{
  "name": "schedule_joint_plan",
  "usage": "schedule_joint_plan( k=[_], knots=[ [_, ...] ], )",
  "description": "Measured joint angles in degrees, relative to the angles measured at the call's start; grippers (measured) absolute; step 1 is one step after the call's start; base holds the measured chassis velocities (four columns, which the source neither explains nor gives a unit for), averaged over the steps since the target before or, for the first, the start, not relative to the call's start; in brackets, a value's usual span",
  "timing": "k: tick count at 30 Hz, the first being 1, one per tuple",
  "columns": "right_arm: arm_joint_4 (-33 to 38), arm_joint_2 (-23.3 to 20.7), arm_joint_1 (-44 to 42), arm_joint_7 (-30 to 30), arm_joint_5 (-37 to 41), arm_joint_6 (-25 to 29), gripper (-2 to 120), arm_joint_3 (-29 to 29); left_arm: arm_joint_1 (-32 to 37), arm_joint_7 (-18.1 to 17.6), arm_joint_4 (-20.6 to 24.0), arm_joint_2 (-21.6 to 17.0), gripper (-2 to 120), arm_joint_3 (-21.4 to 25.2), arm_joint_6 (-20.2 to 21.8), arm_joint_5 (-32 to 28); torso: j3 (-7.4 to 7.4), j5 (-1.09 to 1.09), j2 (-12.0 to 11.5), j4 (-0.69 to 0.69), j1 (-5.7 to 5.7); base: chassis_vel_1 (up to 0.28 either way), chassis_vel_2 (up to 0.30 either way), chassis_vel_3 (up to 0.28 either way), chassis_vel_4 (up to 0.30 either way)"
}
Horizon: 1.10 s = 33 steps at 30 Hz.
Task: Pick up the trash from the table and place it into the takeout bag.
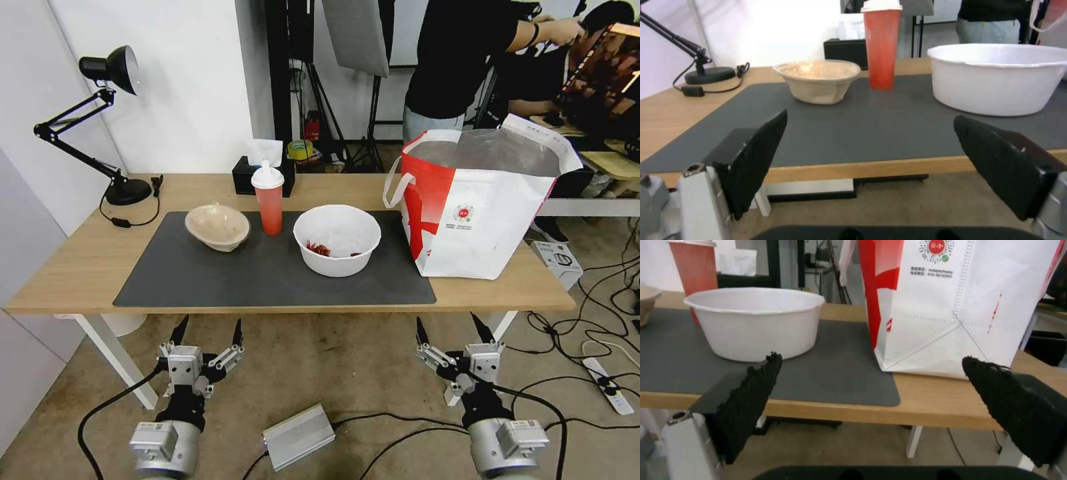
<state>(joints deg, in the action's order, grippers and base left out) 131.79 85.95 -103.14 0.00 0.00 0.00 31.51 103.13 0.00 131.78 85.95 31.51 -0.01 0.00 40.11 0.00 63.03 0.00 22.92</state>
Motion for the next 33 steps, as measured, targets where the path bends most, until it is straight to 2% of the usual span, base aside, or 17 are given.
schedule_joint_plan(
  k=[24,26,28,29,33],
  knots=[
    [0.06,-0.34,0.0,0.07,0.38,-0.38,100,0.01,-0.07,-0.43,0.17,-0.21,100,-0.02,0.37,-0.52,0.0,0.0,0.0,0.0,0.0,0.0,0.0,0.0,0.0],
    [0.39,-0.96,0.02,0.3,1.05,-1.15,100,0.05,-0.18,-1.04,0.48,-0.52,100,-0.08,1.03,-1.32,0.0,0.0,0.0,0.0,0.0,0.0,0.0,0.0,0.0],
    [2.32,-3.98,0.2,1.73,4.42,-4.91,100,0.51,-0.77,-3.87,2.08,-2.03,100,-0.32,4.1,-5.1,0.0,0.0,0.0,0.0,0.0,0.0,0.0,0.0,0.0],
    [2.32,-3.98,0.2,1.73,4.42,-4.91,100,0.51,-0.77,-3.87,2.08,-2.03,100,-0.32,4.1,-5.1,0.0,0.0,0.0,0.0,0.0,0.0,0.0,0.0,0.0],
    [6.44,-10.63,0.65,4.91,11.85,-13.27,100,1.49,-2.09,-10.05,5.44,-5.31,100,-0.88,10.86,-13.33,0.0,0.0,0.0,0.0,0.0,0.0,0.0,0.0,0.0]
  ],
)
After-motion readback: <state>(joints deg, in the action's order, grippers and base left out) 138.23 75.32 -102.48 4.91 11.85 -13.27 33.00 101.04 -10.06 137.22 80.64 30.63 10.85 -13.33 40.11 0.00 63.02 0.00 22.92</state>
